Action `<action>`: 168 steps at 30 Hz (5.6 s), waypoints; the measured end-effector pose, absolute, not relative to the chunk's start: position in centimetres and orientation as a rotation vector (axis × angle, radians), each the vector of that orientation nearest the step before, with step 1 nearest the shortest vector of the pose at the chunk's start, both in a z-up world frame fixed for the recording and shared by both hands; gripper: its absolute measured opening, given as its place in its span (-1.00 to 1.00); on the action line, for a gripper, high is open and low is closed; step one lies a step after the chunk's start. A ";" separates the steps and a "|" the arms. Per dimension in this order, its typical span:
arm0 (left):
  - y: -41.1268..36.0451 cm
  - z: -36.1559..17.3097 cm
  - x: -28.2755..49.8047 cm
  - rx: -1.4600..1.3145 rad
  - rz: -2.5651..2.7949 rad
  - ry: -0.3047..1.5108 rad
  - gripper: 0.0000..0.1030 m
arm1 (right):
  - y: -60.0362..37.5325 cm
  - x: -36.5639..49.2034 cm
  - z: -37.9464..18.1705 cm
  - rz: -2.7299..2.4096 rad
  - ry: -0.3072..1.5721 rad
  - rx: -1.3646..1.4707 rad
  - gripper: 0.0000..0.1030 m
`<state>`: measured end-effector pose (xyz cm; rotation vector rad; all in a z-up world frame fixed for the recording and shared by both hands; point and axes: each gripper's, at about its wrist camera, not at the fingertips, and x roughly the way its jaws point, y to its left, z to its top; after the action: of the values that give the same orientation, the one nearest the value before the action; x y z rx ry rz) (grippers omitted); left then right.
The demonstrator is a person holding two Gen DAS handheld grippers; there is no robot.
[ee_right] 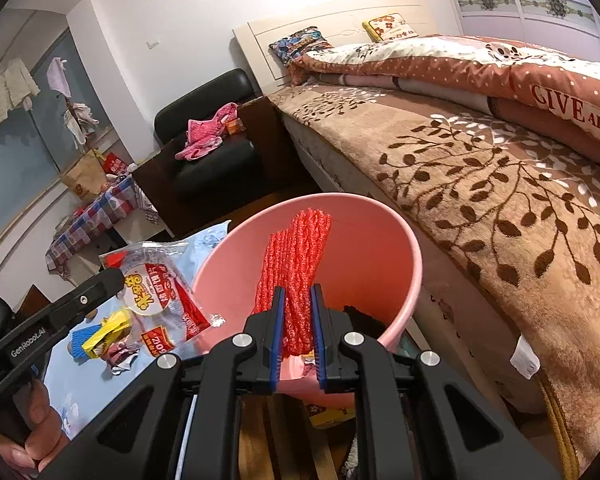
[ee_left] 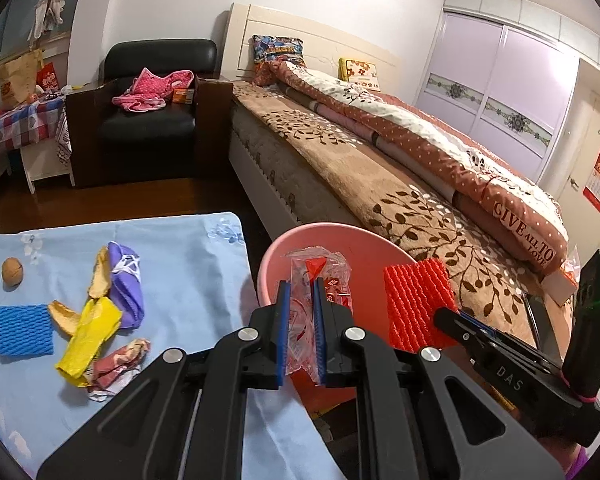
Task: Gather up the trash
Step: 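Open the left gripper to drop the snack bag while the right drops the red net, then move both open grippers back over the trash on the table, then grasp the yellow plastic bag with the left gripper while the right grasps the red wrapper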
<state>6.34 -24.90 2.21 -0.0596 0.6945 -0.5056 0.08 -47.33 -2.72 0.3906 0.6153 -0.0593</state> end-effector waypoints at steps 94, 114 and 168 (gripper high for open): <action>-10.5 -3.1 9.1 -0.066 -0.264 0.872 -0.17 | -37.8 1.1 -2.6 0.121 0.687 0.239 -0.19; -10.8 -3.4 9.1 -0.082 -0.266 0.865 -0.40 | -35.3 1.0 -3.4 0.174 0.722 0.202 -0.19; -1.3 -0.8 2.9 -0.272 -0.195 0.704 -0.71 | -22.2 11.8 -9.5 0.230 1.057 0.375 -0.49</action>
<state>2.87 -1.28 -0.75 -0.2716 0.7039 -0.1951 11.77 -22.25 -9.48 0.3750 1.0574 0.2303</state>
